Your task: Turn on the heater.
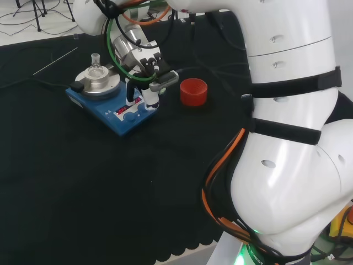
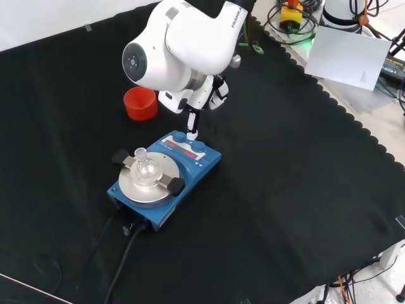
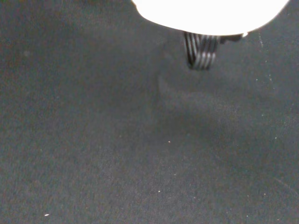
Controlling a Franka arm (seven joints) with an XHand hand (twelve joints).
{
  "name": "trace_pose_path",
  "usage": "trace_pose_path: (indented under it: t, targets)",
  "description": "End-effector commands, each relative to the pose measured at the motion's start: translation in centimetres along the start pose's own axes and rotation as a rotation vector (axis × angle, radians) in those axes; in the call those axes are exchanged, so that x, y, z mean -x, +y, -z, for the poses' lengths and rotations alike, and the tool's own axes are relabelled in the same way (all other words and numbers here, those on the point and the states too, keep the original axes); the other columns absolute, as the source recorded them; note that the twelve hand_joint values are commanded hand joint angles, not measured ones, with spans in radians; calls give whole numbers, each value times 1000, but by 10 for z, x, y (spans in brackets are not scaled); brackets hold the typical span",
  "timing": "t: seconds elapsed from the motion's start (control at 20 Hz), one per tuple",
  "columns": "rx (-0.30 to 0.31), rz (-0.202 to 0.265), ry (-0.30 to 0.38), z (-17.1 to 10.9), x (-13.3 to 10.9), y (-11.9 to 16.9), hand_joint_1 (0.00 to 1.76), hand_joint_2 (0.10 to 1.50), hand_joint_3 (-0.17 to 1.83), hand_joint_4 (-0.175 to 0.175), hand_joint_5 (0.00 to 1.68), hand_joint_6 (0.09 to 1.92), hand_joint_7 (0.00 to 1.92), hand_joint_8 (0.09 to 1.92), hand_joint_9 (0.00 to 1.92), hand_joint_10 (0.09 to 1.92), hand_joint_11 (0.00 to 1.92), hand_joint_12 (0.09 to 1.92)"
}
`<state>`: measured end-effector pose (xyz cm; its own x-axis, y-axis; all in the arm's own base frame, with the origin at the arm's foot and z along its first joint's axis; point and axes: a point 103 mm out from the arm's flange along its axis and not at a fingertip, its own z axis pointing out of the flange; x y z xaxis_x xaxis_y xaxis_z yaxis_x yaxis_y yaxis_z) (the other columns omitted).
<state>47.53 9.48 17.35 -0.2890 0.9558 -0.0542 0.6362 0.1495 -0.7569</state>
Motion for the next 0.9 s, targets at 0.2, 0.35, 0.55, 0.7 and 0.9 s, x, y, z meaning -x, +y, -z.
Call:
trace_pose_path:
  t: [0.2, 0.35, 0.55, 0.7, 0.9]
  targets:
    - [-16, 12, -4, -4, -6, 5, 1503, 490, 1322, 23, 405, 87, 1735, 1611, 1827, 1653, 1646, 1572]
    - [-20, 14, -2, -5, -7, 6, 1504, 490, 1324, 22, 409, 87, 1734, 1612, 1827, 1653, 1644, 1572]
    - [-28, 12, -2, -6, -7, 8, 1505, 489, 1326, 22, 414, 87, 1734, 1613, 1828, 1653, 1643, 1573]
    - [-32, 14, -3, -8, -9, 9, 1505, 489, 1327, 22, 419, 87, 1733, 1614, 1829, 1653, 1643, 1573]
    - [-40, 15, 0, -9, -8, 10, 1506, 488, 1329, 22, 422, 87, 1732, 1614, 1829, 1653, 1642, 1574]
